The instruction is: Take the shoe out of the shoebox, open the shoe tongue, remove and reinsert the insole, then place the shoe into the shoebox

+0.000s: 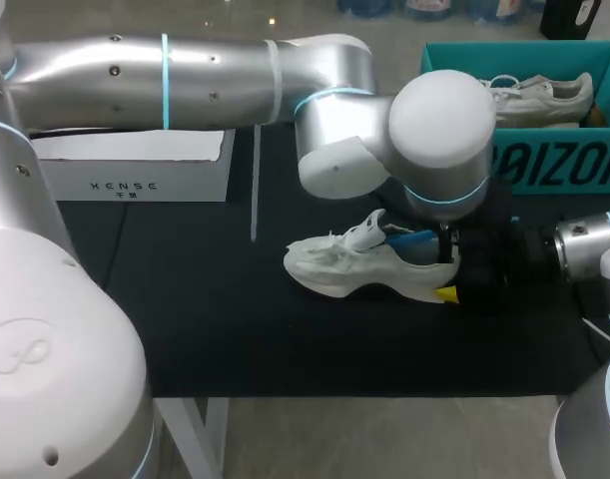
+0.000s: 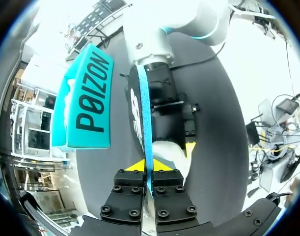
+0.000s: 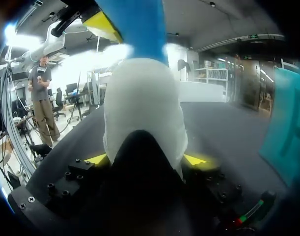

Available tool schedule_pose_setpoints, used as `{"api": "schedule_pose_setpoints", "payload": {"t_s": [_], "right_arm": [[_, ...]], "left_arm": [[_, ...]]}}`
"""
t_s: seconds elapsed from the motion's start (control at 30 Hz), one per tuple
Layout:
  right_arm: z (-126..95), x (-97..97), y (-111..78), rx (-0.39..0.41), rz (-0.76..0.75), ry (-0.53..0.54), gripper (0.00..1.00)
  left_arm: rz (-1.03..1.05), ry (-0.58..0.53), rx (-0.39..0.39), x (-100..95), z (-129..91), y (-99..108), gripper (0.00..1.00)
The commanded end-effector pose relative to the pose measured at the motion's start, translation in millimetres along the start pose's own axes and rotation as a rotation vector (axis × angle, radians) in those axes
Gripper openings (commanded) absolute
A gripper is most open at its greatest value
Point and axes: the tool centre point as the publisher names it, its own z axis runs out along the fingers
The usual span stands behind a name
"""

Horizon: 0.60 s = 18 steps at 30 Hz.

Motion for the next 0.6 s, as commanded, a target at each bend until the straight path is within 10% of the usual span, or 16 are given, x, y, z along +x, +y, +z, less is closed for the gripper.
{"api": "schedule_pose_setpoints", "payload": {"t_s": [0.03, 0.37, 0.6], "right_arm": [[5, -0.4, -5.2, 0.002, 0.001, -0.001, 0.00], [5, -0.4, -5.2, 0.002, 0.001, -0.001, 0.00], [5, -0.4, -5.2, 0.002, 0.001, -0.001, 0.00]], "left_arm": [[-0.026, 0.019, 0.145, -12.6, -46, 10, 0.00], [-0.047, 0.115, 0.640, -51.8, -171, 2, 0.00], [-0.078, 0.146, 0.843, -86.2, -229, 24, 0.00]]}}
